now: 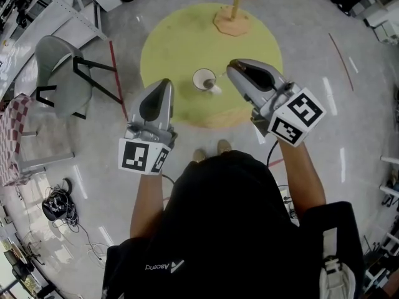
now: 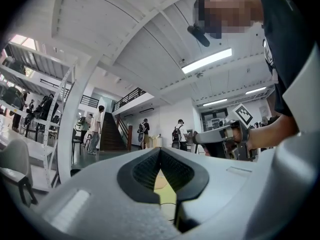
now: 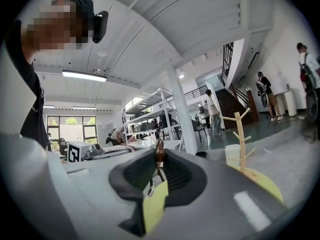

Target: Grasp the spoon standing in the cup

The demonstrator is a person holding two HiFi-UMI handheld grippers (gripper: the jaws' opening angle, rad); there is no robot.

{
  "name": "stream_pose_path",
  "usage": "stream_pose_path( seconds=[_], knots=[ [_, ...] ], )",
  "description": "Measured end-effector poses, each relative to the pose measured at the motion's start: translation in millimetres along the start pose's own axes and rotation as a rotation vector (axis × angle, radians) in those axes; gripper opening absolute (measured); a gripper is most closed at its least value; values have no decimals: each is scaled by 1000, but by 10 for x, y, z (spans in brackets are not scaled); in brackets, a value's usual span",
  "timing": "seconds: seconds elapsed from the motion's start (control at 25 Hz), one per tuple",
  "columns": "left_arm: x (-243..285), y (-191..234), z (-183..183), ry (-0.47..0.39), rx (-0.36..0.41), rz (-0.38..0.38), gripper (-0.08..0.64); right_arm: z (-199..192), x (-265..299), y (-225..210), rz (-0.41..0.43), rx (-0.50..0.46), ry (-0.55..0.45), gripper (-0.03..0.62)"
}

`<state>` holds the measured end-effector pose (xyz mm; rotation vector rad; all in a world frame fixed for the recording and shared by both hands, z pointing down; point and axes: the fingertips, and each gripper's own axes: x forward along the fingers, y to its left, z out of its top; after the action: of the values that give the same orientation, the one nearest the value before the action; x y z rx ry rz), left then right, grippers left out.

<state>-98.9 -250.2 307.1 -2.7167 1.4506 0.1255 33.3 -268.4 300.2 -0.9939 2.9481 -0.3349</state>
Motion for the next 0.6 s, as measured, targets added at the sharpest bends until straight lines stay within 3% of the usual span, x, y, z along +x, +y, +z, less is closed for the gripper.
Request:
stream_pose_path(
  seconds=[0.6],
  knots=[
    [-60, -63, 173, -42, 9, -22, 9, 49, -287, 78, -84, -23, -39, 48]
  ],
)
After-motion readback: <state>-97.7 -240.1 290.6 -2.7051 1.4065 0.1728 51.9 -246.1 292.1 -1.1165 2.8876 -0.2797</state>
